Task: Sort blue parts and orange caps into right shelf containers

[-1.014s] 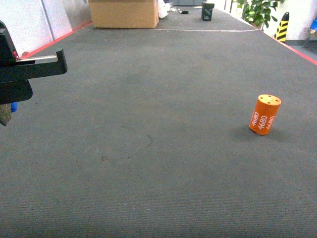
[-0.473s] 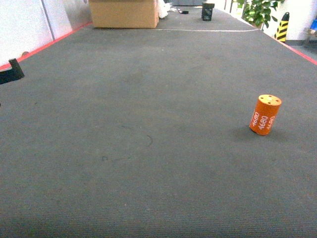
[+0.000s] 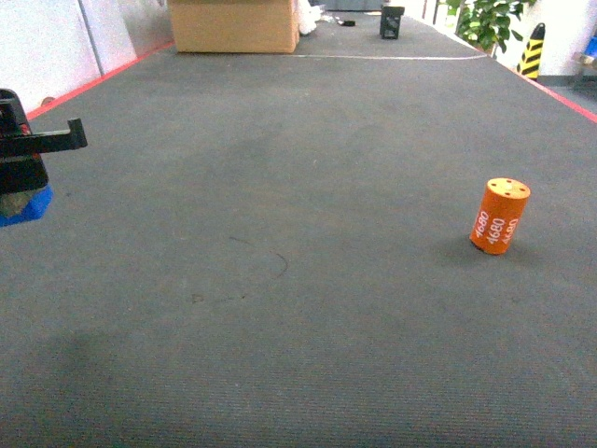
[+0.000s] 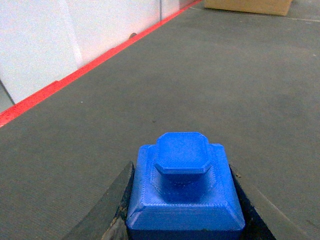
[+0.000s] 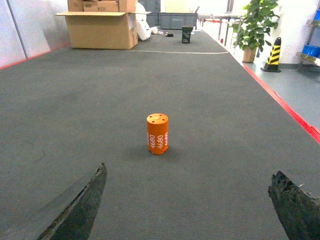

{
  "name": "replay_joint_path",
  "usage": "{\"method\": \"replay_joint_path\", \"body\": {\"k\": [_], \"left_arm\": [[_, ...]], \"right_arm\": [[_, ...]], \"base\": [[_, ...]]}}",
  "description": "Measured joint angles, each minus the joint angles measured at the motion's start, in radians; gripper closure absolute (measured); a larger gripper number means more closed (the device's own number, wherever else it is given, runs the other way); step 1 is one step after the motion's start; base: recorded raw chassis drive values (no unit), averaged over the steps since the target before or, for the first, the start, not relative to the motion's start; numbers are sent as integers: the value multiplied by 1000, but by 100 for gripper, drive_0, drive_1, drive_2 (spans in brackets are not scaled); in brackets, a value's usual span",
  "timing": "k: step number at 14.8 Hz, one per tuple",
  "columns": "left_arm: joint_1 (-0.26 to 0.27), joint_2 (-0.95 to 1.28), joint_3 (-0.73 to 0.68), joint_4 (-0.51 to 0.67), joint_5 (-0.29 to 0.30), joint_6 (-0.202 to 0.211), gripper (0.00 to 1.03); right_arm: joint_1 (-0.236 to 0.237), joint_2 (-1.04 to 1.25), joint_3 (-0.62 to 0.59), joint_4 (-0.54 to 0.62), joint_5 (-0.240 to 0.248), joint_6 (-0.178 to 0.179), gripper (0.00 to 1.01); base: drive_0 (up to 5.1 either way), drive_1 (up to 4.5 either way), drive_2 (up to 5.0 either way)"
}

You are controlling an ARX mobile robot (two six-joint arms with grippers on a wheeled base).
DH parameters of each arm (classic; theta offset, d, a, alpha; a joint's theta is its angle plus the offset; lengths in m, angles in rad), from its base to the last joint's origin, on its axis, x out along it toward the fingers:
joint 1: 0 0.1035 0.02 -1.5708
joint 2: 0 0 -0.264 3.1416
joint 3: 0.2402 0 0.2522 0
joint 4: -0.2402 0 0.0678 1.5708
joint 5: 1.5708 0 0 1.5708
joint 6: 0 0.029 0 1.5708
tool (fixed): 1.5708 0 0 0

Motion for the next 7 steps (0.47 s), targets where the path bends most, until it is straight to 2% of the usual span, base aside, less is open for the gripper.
{"method": "replay_joint_path", "body": {"k": [7], "left_arm": [[-21,23,0,18,37,5,62]], "right_arm": [[0,0,0,0,0,0,3]], "base": [[0,0,0]]}}
